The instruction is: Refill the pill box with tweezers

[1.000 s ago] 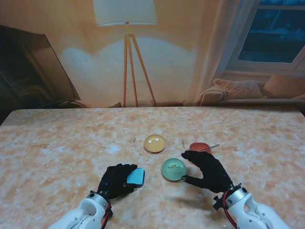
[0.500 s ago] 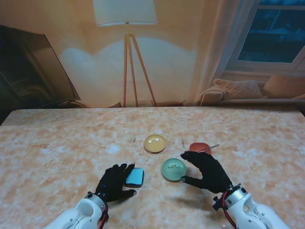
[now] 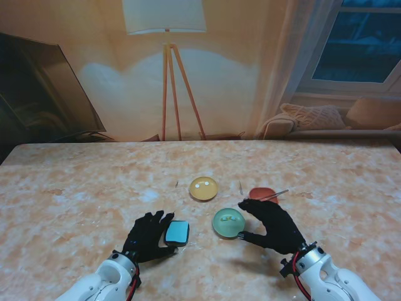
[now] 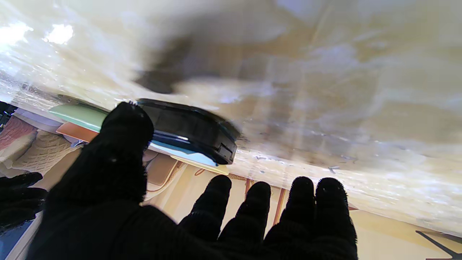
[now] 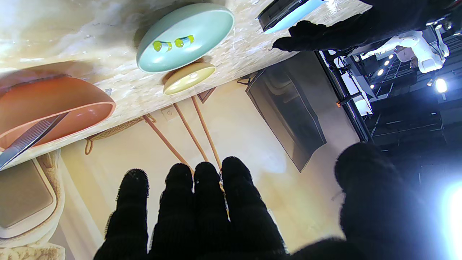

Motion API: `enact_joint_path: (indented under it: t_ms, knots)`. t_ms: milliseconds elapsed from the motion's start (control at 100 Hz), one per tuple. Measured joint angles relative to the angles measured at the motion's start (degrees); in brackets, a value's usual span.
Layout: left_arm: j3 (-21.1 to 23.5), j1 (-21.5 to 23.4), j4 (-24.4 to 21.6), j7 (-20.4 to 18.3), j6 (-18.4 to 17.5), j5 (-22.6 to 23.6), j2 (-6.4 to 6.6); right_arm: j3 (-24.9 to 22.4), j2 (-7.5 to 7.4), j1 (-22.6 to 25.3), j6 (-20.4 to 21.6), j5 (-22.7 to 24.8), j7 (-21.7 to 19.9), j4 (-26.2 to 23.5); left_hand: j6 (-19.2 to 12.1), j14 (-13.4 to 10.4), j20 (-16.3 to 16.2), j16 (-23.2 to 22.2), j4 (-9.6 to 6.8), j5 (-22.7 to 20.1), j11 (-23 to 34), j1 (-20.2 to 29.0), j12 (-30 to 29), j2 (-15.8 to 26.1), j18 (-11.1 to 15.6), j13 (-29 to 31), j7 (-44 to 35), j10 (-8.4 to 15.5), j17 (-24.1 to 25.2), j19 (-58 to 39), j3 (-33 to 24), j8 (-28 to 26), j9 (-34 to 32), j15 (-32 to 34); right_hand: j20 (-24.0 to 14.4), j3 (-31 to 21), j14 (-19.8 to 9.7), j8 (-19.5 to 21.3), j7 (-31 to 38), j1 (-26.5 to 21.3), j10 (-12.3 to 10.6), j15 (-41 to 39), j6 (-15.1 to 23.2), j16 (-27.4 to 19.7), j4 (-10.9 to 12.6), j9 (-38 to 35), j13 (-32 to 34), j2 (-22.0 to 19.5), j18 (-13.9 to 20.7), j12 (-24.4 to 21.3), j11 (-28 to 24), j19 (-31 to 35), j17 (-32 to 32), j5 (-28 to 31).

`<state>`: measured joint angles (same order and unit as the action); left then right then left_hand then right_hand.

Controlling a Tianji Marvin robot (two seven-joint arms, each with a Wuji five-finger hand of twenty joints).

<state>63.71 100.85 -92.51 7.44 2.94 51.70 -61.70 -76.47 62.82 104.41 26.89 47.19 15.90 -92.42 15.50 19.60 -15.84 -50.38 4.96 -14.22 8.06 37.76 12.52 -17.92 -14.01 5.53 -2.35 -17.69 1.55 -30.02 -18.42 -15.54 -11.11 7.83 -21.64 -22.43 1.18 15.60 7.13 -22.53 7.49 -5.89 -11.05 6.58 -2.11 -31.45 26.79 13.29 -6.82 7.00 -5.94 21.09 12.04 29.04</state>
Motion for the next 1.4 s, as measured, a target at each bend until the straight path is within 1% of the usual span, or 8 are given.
enact_joint_path:
  t_ms: [400,680,800,940,1020,1130,1280,1400]
  knots:
    - [-0.95,-1.19,3.56,3.36,-0.23,-1.74,-0.30,0.25,-0.02,0.05,-0.15,-0.08,-0.22,-0.07,-1.03,-0.02,-0.48,-0.85,0.00,-3.63,1.62,0.00,2.50,-0.03,1.43,0.01,-2.67,0.18,0.39,-0.04,-1.54,-5.08,-1.50,-0.01,0.00,0.00,0.92,0.00,0.63,0.00,0.00,0.00,0.00,0.71,0.00,-0.75,0.13,0.00,-1.05,0.06,-0.18,0.62,0.41,0.75]
    - [-2.42,-2.67,5.53,5.65,-0.51,-2.17,-0.55,0.08,-0.05,0.33,-1.45,0.98,-0.41,-1.38,-1.83,-0.32,-0.58,-2.37,0.52,-4.81,5.44,1.37,6.96,-0.08,0.68,1.61,-6.80,1.85,0.47,-1.05,-0.68,-17.35,-1.55,-0.18,-2.82,0.01,3.17,2.75,4.27,-0.14,0.91,-3.00,0.00,4.36,0.00,-4.41,3.74,0.00,-2.52,5.91,-3.14,6.66,2.18,4.23]
    - [-2.94,-3.14,6.16,6.30,-0.14,-2.29,-0.65,0.14,-0.05,0.35,-2.15,1.24,-0.06,-1.78,-1.83,-1.22,-0.73,-2.43,0.75,-4.75,8.12,2.15,9.21,-0.08,1.20,1.98,-9.61,3.09,0.47,-1.21,1.74,-22.13,-2.25,-0.21,-7.33,0.85,4.80,4.90,7.21,-1.78,1.75,-8.05,0.23,9.38,0.00,-7.93,7.25,-1.38,-2.76,11.25,-6.60,13.45,4.63,7.84]
    - [-3.08,-3.40,6.42,6.51,-0.13,-2.82,-0.73,0.76,-0.01,0.62,-4.60,0.60,0.68,-2.90,-1.82,-1.70,-0.76,-2.46,1.37,-4.66,9.65,3.28,10.00,-0.08,1.60,2.52,-12.19,3.19,0.47,-1.22,3.65,-23.66,-2.90,-0.34,-18.56,4.40,8.96,8.89,11.85,-7.34,4.11,-34.54,1.21,25.24,0.12,-12.67,8.90,-5.64,-1.22,26.44,-23.12,34.90,7.93,14.44]
    - [-3.06,-3.42,6.47,6.59,-0.14,-3.00,-0.78,1.18,0.03,0.93,-5.85,-0.91,0.28,-4.10,-1.81,-1.79,-0.76,-2.46,1.37,-4.66,9.65,3.36,10.13,-0.09,1.80,2.71,-12.75,3.20,0.47,-1.23,3.74,-23.70,-2.92,-0.34,-23.85,4.92,9.49,9.94,14.58,-11.54,4.33,-50.71,1.32,31.93,2.93,-15.84,10.03,-7.25,-1.62,36.33,-36.64,49.68,8.02,18.39]
    - [-2.95,-3.40,6.50,6.61,-0.18,-3.04,-0.86,2.38,0.01,0.88,-8.24,-2.17,-1.53,-5.92,-1.77,-1.94,-0.77,-2.46,1.39,-4.65,9.64,3.44,10.57,-0.10,2.05,2.93,-13.77,3.83,0.45,-1.25,3.78,-23.70,-3.27,-0.40,-28.96,4.97,9.61,10.72,18.68,-16.33,4.04,-67.24,1.34,37.80,6.22,-22.84,15.69,-8.48,-2.61,45.13,-53.13,64.78,11.67,23.84]
    - [-2.88,-3.40,6.57,6.63,-0.40,-3.13,-0.89,5.67,-0.13,-0.59,-12.29,-3.25,-4.46,-6.99,-1.71,-2.05,-0.77,-2.46,1.41,-4.64,9.91,4.07,10.70,-0.10,2.17,2.99,-14.70,3.88,0.43,-1.26,4.35,-23.70,-3.53,-0.41,-35.93,2.07,8.83,9.79,22.90,-16.58,2.33,-77.81,1.46,42.46,10.47,-31.48,25.89,-8.46,-4.41,50.79,-67.39,73.62,20.44,27.94]
    - [-2.81,-3.45,6.68,6.66,-0.72,-3.38,-0.90,8.23,-0.36,-2.43,-15.24,-5.97,-8.79,-7.55,-1.67,-2.09,-0.77,-2.46,1.41,-4.63,10.31,4.16,10.74,-0.10,2.26,3.05,-15.71,3.90,0.36,-1.26,4.38,-23.70,-3.64,-0.41,-38.09,-1.13,7.68,6.23,22.94,-16.44,0.70,-81.86,2.00,43.50,12.00,-35.97,31.70,-8.35,-4.58,51.06,-73.35,76.87,25.89,28.35]
